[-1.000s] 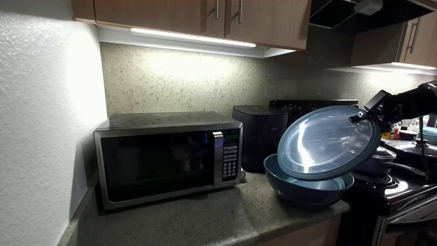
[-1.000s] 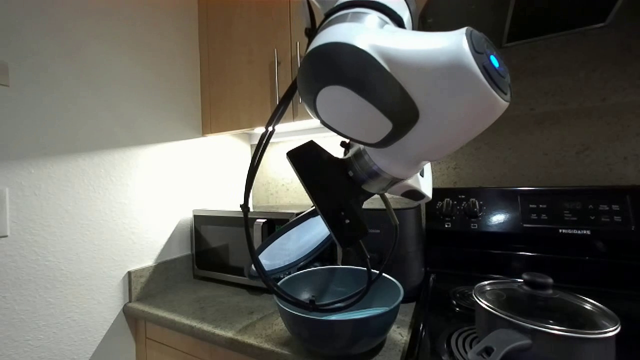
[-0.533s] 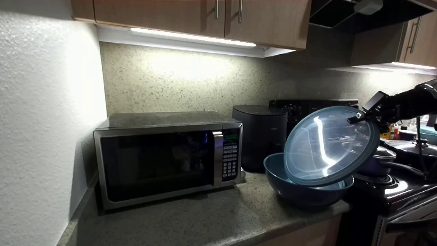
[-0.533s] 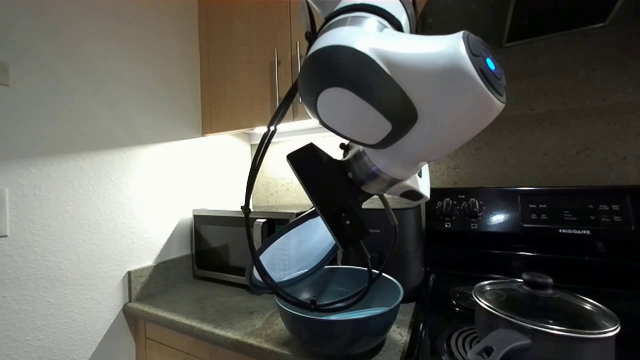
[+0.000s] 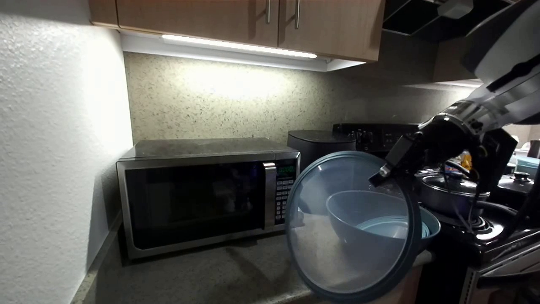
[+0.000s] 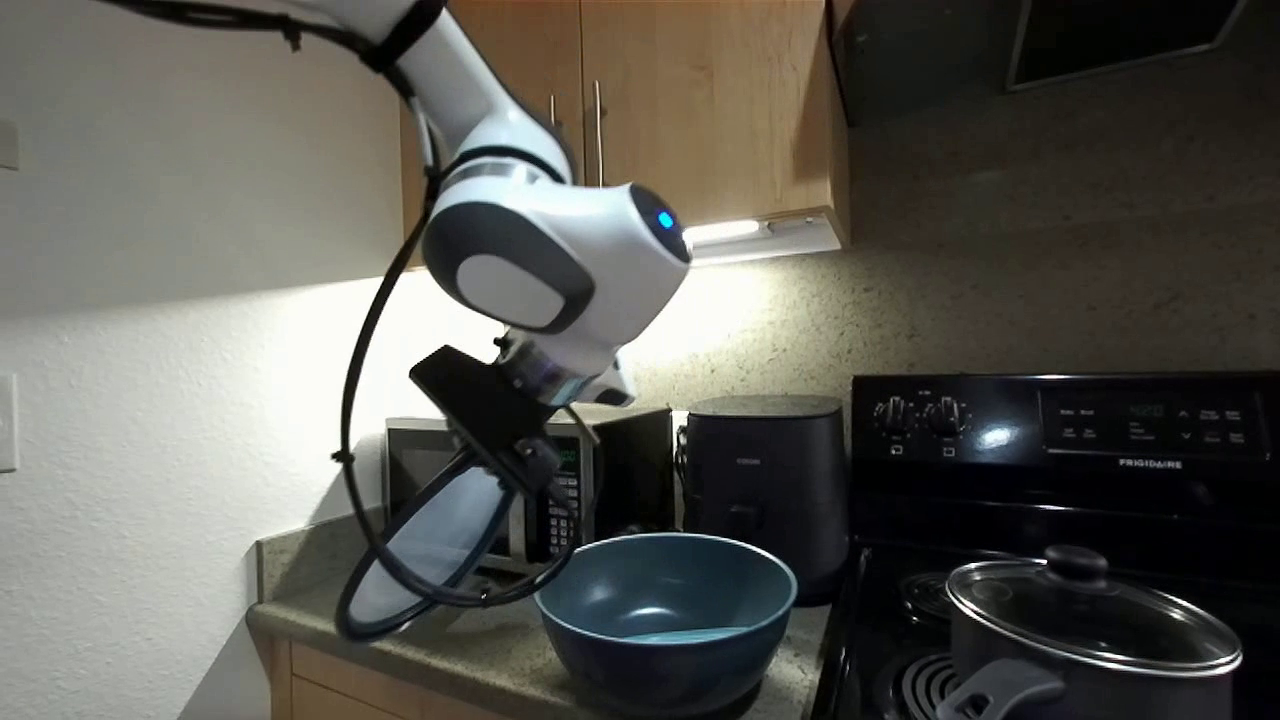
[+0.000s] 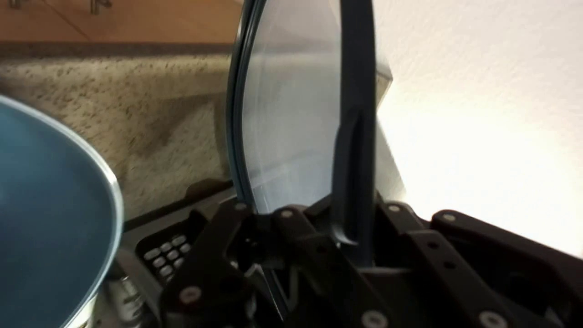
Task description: Remove the lid from the bowl and put it on the base top
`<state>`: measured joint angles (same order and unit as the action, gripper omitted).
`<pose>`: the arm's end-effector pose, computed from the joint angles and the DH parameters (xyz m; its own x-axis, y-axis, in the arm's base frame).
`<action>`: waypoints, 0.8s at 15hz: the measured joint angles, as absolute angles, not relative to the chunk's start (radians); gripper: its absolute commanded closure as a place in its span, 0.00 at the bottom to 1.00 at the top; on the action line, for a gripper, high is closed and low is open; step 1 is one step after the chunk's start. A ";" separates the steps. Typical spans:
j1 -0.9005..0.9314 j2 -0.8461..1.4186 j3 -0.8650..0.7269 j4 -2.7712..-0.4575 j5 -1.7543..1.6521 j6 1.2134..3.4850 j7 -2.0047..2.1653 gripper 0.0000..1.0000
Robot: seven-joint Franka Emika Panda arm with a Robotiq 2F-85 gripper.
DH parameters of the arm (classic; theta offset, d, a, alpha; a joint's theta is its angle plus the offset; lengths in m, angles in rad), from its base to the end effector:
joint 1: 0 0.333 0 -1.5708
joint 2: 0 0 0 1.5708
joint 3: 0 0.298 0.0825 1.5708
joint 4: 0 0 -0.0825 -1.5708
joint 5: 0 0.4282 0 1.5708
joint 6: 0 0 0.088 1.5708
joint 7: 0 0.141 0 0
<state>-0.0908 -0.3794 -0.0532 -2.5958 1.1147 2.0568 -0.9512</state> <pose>0.4566 0.0113 0.3340 0.9280 -0.0222 0.3720 0.2767 -0.6278 -0.7276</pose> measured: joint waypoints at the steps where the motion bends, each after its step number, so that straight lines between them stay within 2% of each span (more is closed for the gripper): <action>1: -0.053 -0.375 -0.014 -2.606 1.114 2.079 -0.951 0.97; 5: 0.041 -0.329 0.066 -2.610 1.111 2.128 -0.951 0.95; 12: 0.027 -0.280 0.011 -2.606 1.113 2.171 -0.962 0.97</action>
